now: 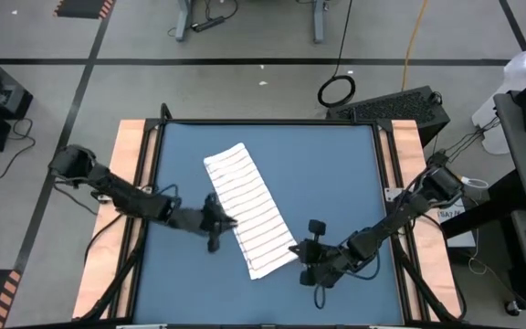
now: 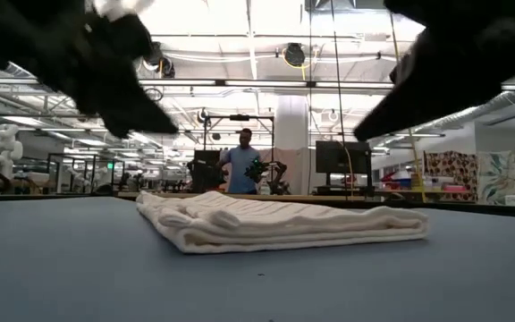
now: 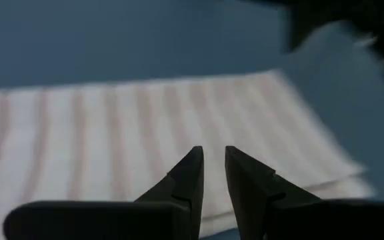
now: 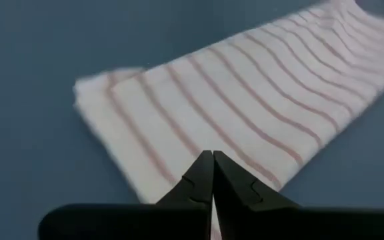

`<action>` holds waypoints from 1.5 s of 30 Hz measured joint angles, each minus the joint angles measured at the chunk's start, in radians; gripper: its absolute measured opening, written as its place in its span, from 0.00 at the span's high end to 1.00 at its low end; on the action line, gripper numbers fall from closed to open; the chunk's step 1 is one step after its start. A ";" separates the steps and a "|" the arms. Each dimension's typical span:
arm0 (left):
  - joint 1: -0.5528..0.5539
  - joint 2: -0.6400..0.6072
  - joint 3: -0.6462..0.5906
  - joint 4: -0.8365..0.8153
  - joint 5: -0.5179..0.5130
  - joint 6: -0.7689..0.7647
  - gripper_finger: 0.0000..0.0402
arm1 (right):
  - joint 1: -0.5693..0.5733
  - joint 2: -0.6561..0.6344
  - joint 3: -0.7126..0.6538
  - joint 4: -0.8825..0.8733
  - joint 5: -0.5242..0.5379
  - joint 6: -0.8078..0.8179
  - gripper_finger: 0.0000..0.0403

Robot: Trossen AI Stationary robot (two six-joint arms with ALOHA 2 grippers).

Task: Roll towel
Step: Roll the white towel

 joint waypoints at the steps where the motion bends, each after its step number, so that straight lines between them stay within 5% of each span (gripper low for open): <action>1: -0.038 0.000 0.000 0.035 -0.020 0.011 0.83 | 0.007 0.000 0.000 -0.017 0.005 -0.031 1.00; 6: -0.196 0.011 0.000 0.096 -0.126 0.047 0.83 | 0.011 0.026 -0.014 -0.005 0.010 -0.072 1.00; 12: -0.238 0.106 0.001 0.106 -0.210 -0.065 0.81 | 0.003 0.084 -0.021 -0.001 0.024 -0.062 1.00; 17: -0.200 0.209 0.000 0.078 -0.307 -0.177 0.81 | -0.022 0.150 -0.022 0.049 0.019 0.015 1.00; 27: -0.085 0.305 0.000 0.020 -0.308 -0.255 0.81 | -0.007 0.193 -0.022 0.185 -0.125 0.184 1.00; 35: -0.001 0.304 0.000 -0.090 -0.313 -0.297 0.81 | 0.027 0.195 -0.022 0.229 -0.098 0.341 1.00; 45: 0.107 0.294 0.005 -0.091 -0.267 -0.170 0.81 | 0.015 0.180 -0.017 0.263 -0.045 0.143 1.00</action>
